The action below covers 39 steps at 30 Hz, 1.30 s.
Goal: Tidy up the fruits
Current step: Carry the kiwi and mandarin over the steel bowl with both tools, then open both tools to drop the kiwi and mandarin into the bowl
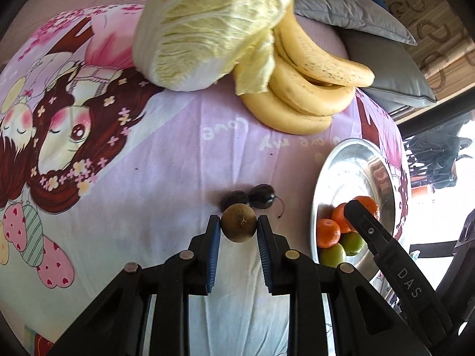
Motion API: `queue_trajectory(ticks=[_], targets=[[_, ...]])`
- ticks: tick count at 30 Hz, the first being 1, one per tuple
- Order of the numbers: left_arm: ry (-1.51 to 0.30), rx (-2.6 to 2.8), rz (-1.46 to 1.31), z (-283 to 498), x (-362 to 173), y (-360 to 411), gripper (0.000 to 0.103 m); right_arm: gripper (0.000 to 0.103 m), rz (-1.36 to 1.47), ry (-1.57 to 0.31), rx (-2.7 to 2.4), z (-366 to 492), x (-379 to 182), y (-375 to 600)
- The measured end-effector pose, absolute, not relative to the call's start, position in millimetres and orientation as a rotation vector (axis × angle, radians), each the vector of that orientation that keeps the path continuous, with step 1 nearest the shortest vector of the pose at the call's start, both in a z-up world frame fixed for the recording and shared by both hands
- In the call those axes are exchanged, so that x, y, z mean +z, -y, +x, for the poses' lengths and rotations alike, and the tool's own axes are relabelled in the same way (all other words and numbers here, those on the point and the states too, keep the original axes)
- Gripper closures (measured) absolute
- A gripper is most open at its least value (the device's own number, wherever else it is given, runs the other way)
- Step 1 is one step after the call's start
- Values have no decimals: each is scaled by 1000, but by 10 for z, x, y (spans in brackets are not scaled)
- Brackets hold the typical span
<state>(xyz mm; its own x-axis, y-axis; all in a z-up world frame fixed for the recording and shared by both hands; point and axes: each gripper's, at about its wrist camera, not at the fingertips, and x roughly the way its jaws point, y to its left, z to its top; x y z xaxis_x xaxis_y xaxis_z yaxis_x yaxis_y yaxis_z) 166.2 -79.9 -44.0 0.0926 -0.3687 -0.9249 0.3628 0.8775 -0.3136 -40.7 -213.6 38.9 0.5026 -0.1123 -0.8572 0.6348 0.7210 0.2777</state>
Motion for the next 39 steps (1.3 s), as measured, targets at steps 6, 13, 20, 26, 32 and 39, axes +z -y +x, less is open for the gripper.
queue_trajectory(ticks=[6, 13, 20, 26, 32, 39], targets=[[-1369, -623, 65, 1577, -413, 1312, 77, 64, 671, -898, -604, -632, 391, 2517], [-1379, -708, 134, 1514, -463, 1882, 77, 64, 724, -883, -701, -796, 293, 2867], [-1414, -724, 164, 1525, -642, 2187, 77, 64, 720, -909, -731, -791, 200, 2952], [-1429, -724, 152, 1564, -710, 2201, 77, 64, 714, -925, -738, -775, 168, 2949], [-1427, -734, 141, 1559, -697, 2181, 77, 64, 694, -929, -743, -758, 178, 2919], [-1432, -726, 137, 1561, -662, 2106, 76, 60, 699, -947, -724, -751, 164, 2900]])
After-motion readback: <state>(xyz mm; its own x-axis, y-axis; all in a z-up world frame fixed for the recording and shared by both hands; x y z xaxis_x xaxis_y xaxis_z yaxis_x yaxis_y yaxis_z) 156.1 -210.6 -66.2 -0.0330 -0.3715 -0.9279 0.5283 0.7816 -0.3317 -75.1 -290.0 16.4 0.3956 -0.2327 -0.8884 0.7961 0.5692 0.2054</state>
